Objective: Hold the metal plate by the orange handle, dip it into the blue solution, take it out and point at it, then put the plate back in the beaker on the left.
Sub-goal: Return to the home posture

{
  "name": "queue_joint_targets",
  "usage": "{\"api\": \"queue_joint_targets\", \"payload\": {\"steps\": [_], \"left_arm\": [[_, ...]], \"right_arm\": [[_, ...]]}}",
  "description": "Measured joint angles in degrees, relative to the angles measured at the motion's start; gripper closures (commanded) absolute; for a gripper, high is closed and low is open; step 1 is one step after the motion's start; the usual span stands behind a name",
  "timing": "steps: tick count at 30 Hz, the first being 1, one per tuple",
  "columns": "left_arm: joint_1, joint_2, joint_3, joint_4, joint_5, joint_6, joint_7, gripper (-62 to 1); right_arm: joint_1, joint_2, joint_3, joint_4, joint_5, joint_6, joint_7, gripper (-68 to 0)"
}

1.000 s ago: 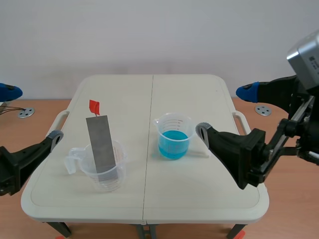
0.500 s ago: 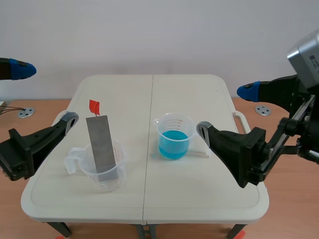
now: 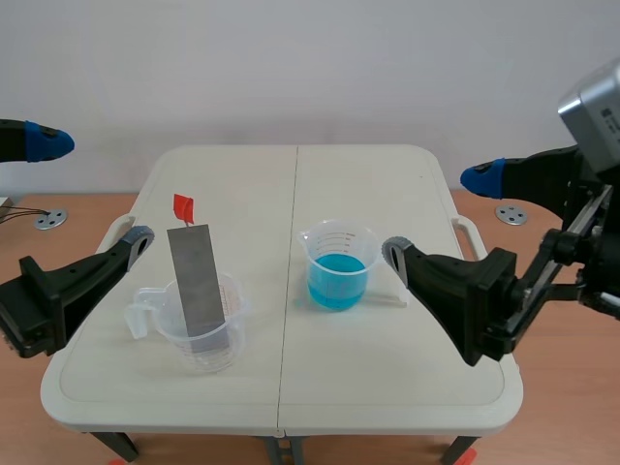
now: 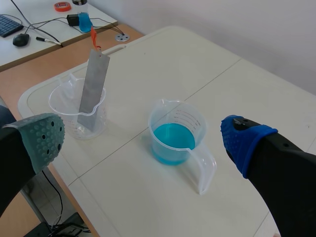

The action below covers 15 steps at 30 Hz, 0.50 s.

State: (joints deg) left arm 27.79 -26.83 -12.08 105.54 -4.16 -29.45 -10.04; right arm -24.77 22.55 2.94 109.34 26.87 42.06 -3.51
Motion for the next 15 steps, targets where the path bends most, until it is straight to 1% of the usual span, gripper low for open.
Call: {"api": "queue_joint_targets", "payload": {"steps": [15], "left_arm": [[0.0,0.0,0.0,0.0,0.0,0.0,0.4,-62.3]], "right_arm": [[0.0,0.0,0.0,0.0,0.0,0.0,0.0,-66.3]]}}
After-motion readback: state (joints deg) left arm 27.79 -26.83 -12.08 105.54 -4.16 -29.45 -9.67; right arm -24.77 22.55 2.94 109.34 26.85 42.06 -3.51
